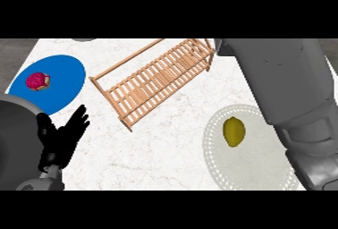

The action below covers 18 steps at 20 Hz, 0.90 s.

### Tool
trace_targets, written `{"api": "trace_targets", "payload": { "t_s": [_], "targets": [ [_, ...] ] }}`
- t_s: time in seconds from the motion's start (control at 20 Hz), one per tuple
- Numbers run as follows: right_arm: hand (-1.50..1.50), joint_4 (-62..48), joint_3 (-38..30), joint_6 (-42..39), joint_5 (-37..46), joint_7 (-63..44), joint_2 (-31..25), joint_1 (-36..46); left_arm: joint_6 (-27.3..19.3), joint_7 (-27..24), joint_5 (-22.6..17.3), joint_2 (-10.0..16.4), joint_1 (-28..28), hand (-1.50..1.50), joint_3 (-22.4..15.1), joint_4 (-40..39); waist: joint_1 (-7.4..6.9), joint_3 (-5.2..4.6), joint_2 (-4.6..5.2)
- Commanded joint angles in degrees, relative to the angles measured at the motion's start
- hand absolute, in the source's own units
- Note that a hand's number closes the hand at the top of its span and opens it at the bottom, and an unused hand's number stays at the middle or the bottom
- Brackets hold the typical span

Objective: Pick the can from the placemat and place it in the tiered shelf

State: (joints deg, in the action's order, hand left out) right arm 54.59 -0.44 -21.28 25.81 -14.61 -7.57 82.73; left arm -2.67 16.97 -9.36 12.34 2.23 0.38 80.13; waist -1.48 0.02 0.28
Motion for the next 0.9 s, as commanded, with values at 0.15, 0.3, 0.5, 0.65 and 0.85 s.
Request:
{"api": "trace_targets", "payload": {
  "t_s": [0.15, 0.3, 0.5, 0.65, 0.85],
  "targets": [
    [1.50, -11.5, 0.2, 5.6, 4.2, 9.5, 0.4, 2.5, 0.8, -1.0, -0.3, -0.4, 0.7, 0.00, 1.3, -3.0, 0.15, -0.09, 0.12],
    [1.50, -17.7, -0.2, 10.1, 5.4, 13.0, 2.9, 3.6, 0.2, 3.5, -0.3, 0.7, 3.6, 0.00, 1.5, -1.3, -0.59, -0.09, 0.47],
    [1.50, -19.4, -1.6, 8.3, 4.4, 16.3, 1.5, 5.3, 2.9, -1.6, -0.8, 0.7, 0.9, 0.00, 2.3, -3.5, -0.01, -0.09, 0.16],
    [1.50, -20.8, -2.3, 7.5, 4.4, 17.5, 0.2, 6.4, 0.4, 2.2, 0.3, -0.6, 1.1, 0.00, 1.0, -0.2, 0.06, -0.06, 0.05],
    [1.50, -22.1, 0.7, 9.7, 7.9, 17.5, 2.5, 6.5, 1.7, -0.2, 0.3, 0.2, 2.0, 0.00, 2.5, -4.3, 0.46, -0.08, -0.01]
  ]
}}
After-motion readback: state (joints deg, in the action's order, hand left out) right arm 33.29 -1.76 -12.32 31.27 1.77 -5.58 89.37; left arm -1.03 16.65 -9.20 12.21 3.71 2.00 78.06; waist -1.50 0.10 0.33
